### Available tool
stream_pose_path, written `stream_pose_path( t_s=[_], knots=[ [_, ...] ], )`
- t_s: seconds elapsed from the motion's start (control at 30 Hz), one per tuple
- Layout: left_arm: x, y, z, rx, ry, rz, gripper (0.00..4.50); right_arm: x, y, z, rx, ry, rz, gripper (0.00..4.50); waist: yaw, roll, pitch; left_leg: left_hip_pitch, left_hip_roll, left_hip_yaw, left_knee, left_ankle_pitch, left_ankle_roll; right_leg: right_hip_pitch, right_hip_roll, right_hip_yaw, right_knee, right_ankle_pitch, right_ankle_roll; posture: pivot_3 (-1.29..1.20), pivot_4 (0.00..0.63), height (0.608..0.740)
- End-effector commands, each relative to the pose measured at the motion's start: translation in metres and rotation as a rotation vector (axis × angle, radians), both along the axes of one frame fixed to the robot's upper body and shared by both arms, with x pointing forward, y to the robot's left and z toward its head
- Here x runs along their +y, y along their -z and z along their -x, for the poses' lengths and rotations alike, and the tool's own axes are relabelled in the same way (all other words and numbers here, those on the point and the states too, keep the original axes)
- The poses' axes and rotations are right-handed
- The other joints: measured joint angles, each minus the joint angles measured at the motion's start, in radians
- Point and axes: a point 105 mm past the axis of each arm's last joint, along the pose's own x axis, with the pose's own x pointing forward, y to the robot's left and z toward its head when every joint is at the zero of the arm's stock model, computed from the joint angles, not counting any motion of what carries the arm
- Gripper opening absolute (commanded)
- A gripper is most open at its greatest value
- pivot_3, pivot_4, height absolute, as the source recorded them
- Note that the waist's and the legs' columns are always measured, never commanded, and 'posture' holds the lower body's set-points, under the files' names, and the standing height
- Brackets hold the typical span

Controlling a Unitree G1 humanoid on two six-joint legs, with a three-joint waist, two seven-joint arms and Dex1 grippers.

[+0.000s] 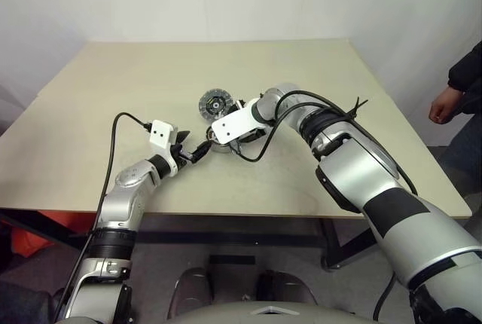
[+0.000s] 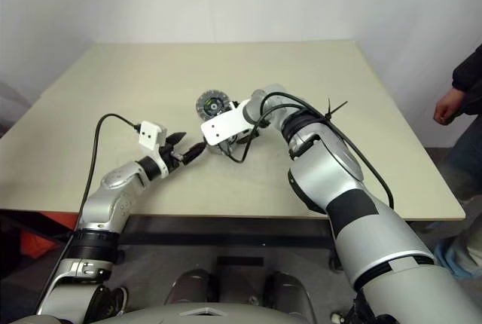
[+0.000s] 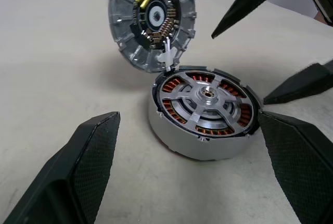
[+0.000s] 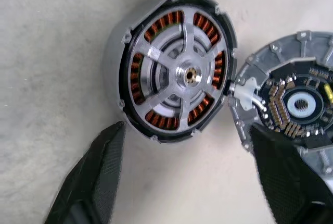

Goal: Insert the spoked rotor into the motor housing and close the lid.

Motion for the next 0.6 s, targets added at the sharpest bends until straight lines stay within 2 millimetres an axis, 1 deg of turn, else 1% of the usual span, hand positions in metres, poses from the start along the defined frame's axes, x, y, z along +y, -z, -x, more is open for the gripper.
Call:
stream_pose_path(
  t_s=[0.03, 0.13, 0.33, 0.43, 0.6],
  knots=[
    [0.0035, -0.0159, -0.0045, -0.063, -0.007, -0.011, 4.50, 0.0109, -0.0228, -0.0022, -0.044, -0.031, -0.038, 4.49, 0.002, 0.000, 0.000, 0.000, 0.000, 0.000, 0.000, 0.000, 0.000, 0.000, 0.000, 0.000, 0.000, 0.000, 0.000, 0.00, 0.000, 0.740],
    [0.0040, -0.0156, -0.0046, -0.062, -0.011, -0.011, 4.50, 0.0126, -0.0254, -0.0067, -0.102, -0.026, -0.044, 4.49, 0.001, 0.000, 0.000, -0.001, 0.000, 0.000, 0.000, 0.000, 0.000, -0.001, 0.000, 0.000, 0.000, 0.000, 0.000, 0.00, 0.000, 0.740],
    [0.0046, -0.0148, -0.0046, -0.061, -0.016, -0.011, 4.50, 0.0132, -0.0247, -0.0051, -0.086, -0.029, -0.043, 4.49, -0.002, 0.000, 0.000, -0.001, 0.000, 0.000, 0.000, 0.000, 0.000, -0.002, 0.000, 0.000, 0.000, 0.000, 0.000, 0.00, 0.000, 0.740],
    [0.0050, -0.0145, -0.0047, -0.061, -0.018, -0.012, 4.50, 0.0142, -0.0265, -0.0033, -0.063, -0.032, -0.061, 3.95, -0.003, 0.000, 0.000, -0.001, 0.000, 0.000, 0.000, 0.000, 0.000, -0.002, 0.000, 0.000, 0.000, 0.000, 0.000, 0.00, 0.000, 0.740],
    [0.0055, -0.0145, -0.0049, -0.063, -0.021, -0.013, 4.50, 0.0145, -0.0279, -0.0036, -0.072, -0.038, -0.065, 2.20, -0.011, 0.000, 0.000, -0.002, 0.000, 0.000, 0.000, 0.000, 0.000, -0.003, 0.000, 0.000, 0.001, 0.000, 0.000, 0.00, 0.000, 0.740]
  ],
)
